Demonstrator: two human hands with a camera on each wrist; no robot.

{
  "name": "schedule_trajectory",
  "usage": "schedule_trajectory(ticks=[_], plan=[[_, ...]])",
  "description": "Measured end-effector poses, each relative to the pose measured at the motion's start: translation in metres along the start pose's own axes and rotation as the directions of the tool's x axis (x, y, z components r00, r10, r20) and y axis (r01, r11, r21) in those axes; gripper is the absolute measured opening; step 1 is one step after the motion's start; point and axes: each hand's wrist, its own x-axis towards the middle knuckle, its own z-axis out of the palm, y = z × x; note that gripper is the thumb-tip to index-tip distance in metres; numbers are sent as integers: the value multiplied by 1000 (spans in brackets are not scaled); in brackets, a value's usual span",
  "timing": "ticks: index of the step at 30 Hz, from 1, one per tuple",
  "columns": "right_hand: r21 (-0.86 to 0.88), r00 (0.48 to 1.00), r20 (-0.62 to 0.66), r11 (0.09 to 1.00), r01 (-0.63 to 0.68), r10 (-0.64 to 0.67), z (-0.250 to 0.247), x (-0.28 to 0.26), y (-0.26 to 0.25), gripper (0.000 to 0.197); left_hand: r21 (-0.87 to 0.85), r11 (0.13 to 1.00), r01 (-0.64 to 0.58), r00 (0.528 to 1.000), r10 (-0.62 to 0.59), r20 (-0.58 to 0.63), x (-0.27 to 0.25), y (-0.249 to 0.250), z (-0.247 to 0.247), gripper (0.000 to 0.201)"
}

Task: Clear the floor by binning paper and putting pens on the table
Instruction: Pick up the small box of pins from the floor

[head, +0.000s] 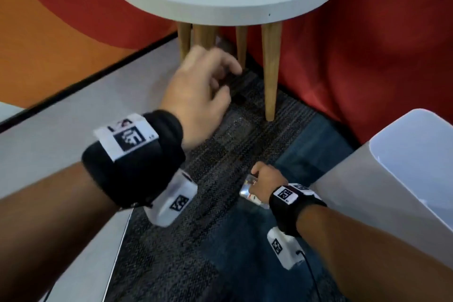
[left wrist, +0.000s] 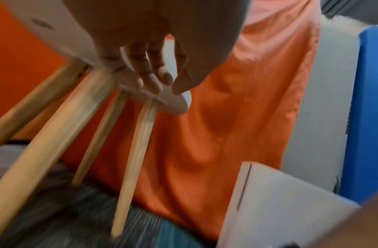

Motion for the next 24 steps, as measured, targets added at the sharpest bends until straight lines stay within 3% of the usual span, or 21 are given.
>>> schedule_trajectory(ticks=[5, 8, 12, 16, 19, 24], plan=[[-157, 999, -38, 988, 4, -10, 46, 18, 21, 72, -19, 982, 189, 940, -175, 294, -70, -33, 39, 26], [-164, 997, -76, 986, 4, -17, 61, 20, 33, 81, 25, 973, 230, 873, -218, 437, -95, -44, 54, 30], [-22, 992, -125, 1000, -2, -1, 64, 11, 34, 82, 77, 960, 269, 790, -266, 553, -116, -55, 72, 27], [233, 957, -278, 961, 151, -83, 42, -15, 13, 73, 146, 929, 339, 737, -359, 573, -118, -66, 83, 24], [300, 875, -454, 896, 327, -168, 12, -47, -6, 75, 105, 919, 379, 785, -380, 489, -113, -65, 79, 33], [299, 721, -645, 783, 545, -256, -51, -102, -39, 78, -206, 921, 332, 914, -260, 312, -84, -29, 50, 35]])
